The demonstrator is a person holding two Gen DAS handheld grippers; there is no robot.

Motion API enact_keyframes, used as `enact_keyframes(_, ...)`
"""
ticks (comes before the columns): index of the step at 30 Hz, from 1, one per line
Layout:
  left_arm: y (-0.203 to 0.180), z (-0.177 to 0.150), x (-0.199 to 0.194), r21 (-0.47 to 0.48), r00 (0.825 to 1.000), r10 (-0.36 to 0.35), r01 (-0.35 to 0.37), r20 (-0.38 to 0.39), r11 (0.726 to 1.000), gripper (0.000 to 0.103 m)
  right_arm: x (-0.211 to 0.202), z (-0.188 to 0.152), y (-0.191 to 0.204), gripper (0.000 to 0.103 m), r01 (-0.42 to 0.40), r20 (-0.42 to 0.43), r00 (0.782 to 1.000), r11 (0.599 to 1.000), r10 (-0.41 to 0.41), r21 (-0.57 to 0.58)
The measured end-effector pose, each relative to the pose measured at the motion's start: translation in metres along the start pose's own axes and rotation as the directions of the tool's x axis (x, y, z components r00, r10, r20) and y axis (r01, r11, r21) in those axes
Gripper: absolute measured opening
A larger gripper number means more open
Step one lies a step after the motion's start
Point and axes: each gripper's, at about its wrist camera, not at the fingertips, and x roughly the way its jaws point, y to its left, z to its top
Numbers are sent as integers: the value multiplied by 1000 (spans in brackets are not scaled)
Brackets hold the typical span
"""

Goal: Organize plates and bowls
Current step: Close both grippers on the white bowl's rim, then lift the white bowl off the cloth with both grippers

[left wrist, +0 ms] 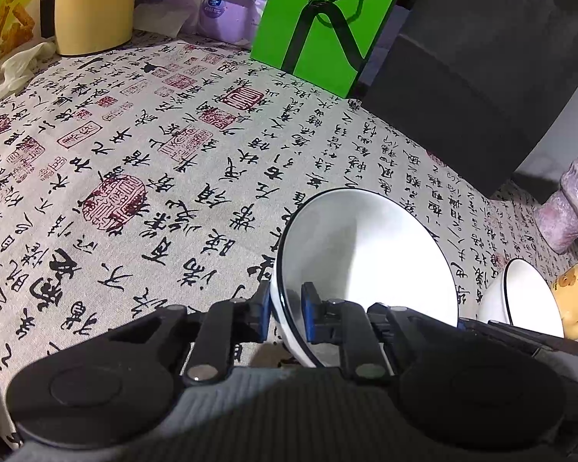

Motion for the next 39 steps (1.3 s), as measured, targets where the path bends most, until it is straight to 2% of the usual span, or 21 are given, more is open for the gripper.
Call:
enact_keyframes(26, -5, -1, -1, 43, 1000, 21, -22, 13, 999, 16, 0, -1, -3, 21, 1, 12, 1000, 1000, -1, 14)
enact_keyframes(39, -6, -1, -7, 48, 999, 8, -10, 36, 999, 16, -5, 0, -3, 21, 5, 33, 999, 1000, -6, 15)
